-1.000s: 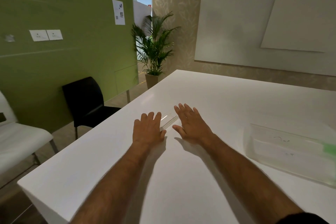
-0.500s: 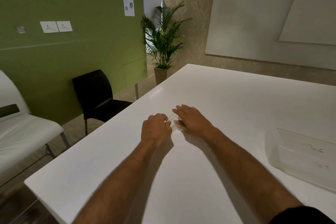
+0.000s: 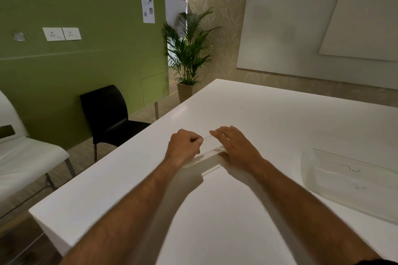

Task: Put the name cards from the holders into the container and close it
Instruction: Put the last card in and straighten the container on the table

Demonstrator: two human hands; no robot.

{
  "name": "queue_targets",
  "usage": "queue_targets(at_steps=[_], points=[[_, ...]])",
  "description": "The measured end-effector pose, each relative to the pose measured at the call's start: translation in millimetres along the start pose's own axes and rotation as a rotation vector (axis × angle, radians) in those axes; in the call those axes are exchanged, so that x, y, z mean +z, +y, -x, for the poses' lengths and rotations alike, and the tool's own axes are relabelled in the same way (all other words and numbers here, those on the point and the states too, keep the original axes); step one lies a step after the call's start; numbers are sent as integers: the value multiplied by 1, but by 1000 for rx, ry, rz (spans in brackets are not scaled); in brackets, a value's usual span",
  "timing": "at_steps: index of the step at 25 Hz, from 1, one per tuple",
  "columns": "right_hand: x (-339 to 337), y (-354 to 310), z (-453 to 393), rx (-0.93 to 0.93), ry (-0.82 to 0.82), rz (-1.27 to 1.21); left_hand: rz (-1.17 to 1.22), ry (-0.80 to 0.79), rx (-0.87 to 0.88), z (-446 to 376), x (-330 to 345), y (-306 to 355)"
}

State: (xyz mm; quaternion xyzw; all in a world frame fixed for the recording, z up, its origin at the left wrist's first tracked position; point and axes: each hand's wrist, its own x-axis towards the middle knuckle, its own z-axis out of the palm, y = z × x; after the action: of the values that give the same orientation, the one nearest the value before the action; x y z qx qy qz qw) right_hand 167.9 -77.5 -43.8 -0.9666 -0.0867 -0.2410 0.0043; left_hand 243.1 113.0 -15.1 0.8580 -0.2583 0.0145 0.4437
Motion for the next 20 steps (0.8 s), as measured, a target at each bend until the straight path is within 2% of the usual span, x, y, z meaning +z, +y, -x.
queue_targets(at_steps=[7,15,18,20], points=[[-40,8,32,31,-11,-15,193,-141,-10,18,-4,25],[-82,14,57,120,-88,-106,173,-89,70,21,-2,43],[-101,17,66,199,-116,-178,392,-207,58,23,-7,47],[-117,21,75,247,-69,-284,511,-269,67,27,-10,51]])
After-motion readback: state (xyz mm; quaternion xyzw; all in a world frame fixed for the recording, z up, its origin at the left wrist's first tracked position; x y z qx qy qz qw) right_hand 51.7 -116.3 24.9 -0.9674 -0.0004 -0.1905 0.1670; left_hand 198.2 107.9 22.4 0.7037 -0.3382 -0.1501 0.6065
